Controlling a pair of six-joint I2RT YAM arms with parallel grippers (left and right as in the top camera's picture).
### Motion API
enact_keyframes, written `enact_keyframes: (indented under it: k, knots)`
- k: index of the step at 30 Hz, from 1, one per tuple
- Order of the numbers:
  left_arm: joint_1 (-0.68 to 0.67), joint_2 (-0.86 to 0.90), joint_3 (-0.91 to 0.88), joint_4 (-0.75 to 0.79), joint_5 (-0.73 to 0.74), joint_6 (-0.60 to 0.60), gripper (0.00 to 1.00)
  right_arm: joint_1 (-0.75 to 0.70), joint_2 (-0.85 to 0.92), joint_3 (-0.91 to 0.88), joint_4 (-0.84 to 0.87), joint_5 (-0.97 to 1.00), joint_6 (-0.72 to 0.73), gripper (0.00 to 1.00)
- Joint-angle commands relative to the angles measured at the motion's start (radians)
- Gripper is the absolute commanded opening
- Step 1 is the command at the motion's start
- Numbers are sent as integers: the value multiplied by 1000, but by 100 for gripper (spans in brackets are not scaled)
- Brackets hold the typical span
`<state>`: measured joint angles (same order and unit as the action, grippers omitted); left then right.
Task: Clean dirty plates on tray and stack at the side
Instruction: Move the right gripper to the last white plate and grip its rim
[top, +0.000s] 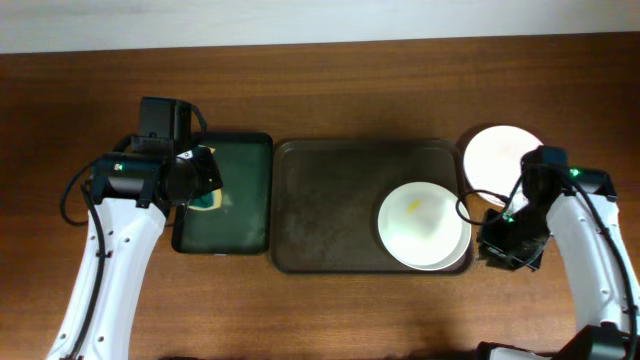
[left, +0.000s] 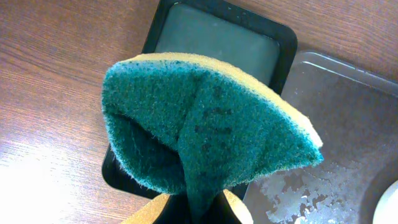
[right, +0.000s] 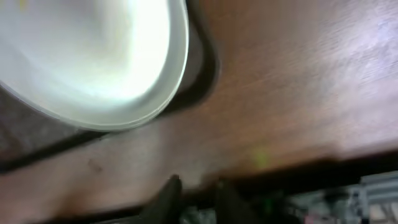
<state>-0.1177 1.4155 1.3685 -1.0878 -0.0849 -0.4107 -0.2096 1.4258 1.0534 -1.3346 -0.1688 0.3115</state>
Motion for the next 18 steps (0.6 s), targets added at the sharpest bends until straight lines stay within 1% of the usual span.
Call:
enact_keyframes:
  k: [1,2,3,4,7,9,12,17,18]
  knots:
    - [-4,-1,0,-1,3,15,0,15,-10,-51,87,67,117,25]
    - [-4,-1,0,-2,3,15,0,19,-10,-74,131,66,117,25]
    - [-4,-1,0,-2,3,15,0,20,-10,-119,198,61,137,32]
    - [-4,-1,0,-2,3,16,0,20,-10,-149,236,60,156,33]
    - [-4,-1,0,-2,3,15,0,20,-10,-234,369,-2,161,32]
    - [-4,-1,0,-2,3,15,0,20,-10,-293,460,-9,162,33]
    - [-4,-1,0,-5,3,15,0,20,-10,-347,566,-57,162,33]
    - [-4,-1,0,-10,3,15,0,20,-9,-376,631,-57,161,32]
    - [-4,-1,0,-11,3,15,0,20,-9,-395,664,-60,162,30]
